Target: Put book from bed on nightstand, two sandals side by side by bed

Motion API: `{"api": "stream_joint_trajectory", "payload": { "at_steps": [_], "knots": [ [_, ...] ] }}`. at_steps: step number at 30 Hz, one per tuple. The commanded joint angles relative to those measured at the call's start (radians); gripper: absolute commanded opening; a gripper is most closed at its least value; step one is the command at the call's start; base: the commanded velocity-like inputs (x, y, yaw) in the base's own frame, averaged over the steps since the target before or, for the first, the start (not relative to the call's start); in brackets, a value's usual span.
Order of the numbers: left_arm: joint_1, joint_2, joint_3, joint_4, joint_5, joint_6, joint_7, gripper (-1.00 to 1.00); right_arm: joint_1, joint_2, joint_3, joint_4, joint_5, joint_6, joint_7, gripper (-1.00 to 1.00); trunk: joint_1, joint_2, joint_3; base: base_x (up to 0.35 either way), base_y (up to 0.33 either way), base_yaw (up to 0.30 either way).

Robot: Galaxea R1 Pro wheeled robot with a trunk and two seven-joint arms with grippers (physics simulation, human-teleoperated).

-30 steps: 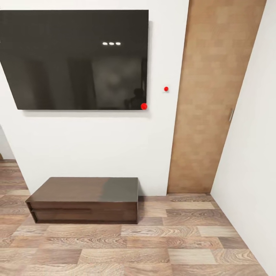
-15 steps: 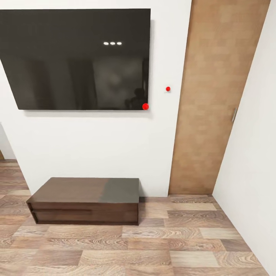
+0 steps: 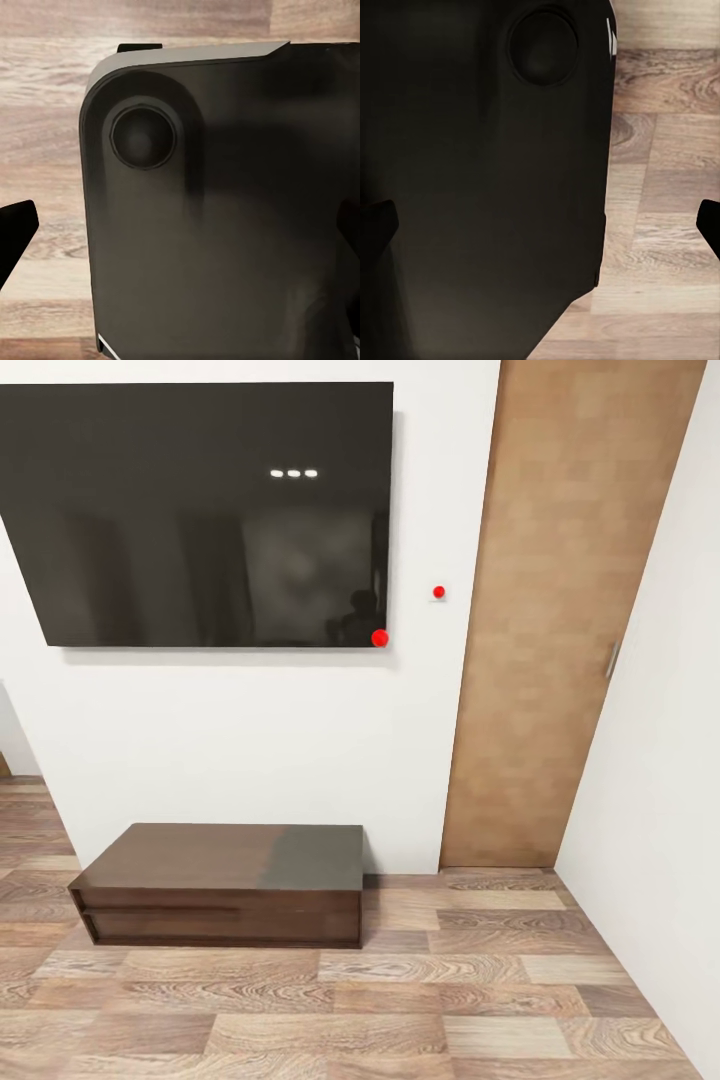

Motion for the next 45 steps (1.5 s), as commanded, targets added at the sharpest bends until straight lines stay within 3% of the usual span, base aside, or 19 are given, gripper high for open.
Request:
{"api": "stream_joint_trajectory", "payload": {
  "at_steps": [1, 45],
  "knots": [
    [-0.001, 0.0, 0.0, 0.0, 0.0, -0.003, -0.001, 1.0, 0.0, 0.0, 0.001, 0.0, -0.001, 0.0, -0.001, 1.0, 0.0, 0.0, -0.001, 0.032, 0.001, 0.0],
    [-0.001, -0.004, 0.0, -0.009, 0.0, -0.003, -0.001, 1.0, 0.0, 0.0, 0.001, 0.0, -0.001, 0.0, -0.001, 1.0, 0.0, 0.0, -0.001, 0.02, -0.024, 0.0]
  ]
}}
